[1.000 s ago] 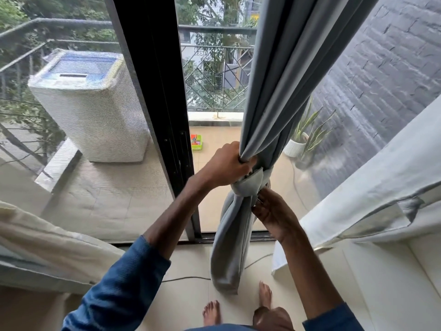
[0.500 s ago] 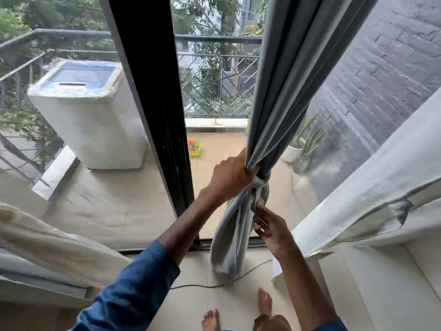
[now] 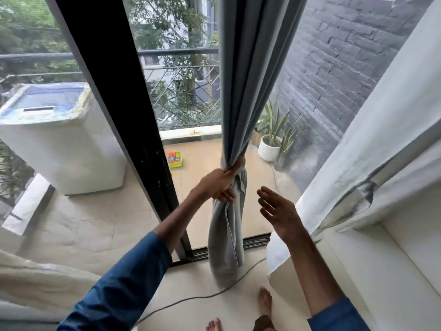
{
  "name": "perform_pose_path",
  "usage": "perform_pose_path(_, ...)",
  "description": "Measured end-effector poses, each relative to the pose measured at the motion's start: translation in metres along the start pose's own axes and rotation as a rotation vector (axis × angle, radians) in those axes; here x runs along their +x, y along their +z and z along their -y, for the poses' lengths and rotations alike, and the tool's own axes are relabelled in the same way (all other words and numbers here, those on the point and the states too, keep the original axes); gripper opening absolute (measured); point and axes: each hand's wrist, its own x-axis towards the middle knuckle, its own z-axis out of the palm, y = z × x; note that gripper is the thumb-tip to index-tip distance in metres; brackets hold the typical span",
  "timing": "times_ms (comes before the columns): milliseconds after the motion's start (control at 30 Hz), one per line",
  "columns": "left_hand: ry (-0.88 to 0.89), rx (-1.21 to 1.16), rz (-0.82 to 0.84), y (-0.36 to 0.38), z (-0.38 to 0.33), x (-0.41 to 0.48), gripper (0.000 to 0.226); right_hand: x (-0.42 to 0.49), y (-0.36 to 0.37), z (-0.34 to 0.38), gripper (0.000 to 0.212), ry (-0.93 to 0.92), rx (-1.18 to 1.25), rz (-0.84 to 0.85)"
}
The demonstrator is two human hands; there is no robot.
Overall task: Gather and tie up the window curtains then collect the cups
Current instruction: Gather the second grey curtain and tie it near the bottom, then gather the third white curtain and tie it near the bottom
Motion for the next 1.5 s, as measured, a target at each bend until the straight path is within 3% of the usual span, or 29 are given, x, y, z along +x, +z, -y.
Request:
perform_pose_path(67, -0.061, -0.196, 0.152, 0.011, -0.007, 0.000, 0.108, -0.011, -0.005, 0.017, 0.029, -0.038, -0.026, -0.027)
perform_pose_path(200, -0.053, -0.275, 0.224, 0.035, -0.037, 0.001, 0.098, -0.034, -0.011, 0.057, 0.029, -0.137, -0.085, -0.068)
perform_pose_path(367, 0.138, -0.240, 0.180, 0.057, -0.092, -0.003, 0.061, -0.059, -0.021, 0.122, 0.024, -0.307, -0.172, -0.072)
perform_pose_path(500, 0.371, -0.205, 0.136, 0.061, -0.148, -0.014, 0.046, -0.077, -0.029, 0.183, 0.019, -0.506, -0.326, -0.028)
perform_pose_path(667, 0.781, -0.156, -0.077, 0.054, -0.239, -0.043, 0.039, -0.111, -0.028, 0.275, 0.012, -0.888, -0.588, 0.020)
perform_pose_path(800, 1.043, -0.146, -0.274, 0.053, -0.324, -0.076, 0.035, -0.146, -0.030, 0.354, 0.011, -1.225, -0.642, -0.020)
perform_pose_path(900, 1.194, -0.068, -0.524, 0.051, -0.384, -0.096, 0.048, -0.166, -0.034, 0.412, 0.011, -1.426, -0.614, -0.076)
perform_pose_path(1100, 1.353, -0.030, -0.957, 0.035, -0.482, -0.127, 0.055, -0.176, -0.035, 0.511, 0.009, -1.657, -0.634, -0.230)
perform_pose_path(1233, 1.418, 0.029, -1.154, 0.023, -0.529, -0.146, 0.061, -0.178, -0.022, 0.560, 0.025, -1.778, -0.698, -0.282)
perform_pose_path(1367, 1.429, 0.090, -1.246, 0.008, -0.567, -0.162, 0.070, -0.181, 0.003, 0.595, 0.049, -1.833, -0.748, -0.283)
perform_pose_path(1500, 1.455, 0.190, -1.352, -0.018, -0.602, -0.189, 0.074, -0.195, 0.043, 0.633, 0.059, -1.873, -0.812, -0.313)
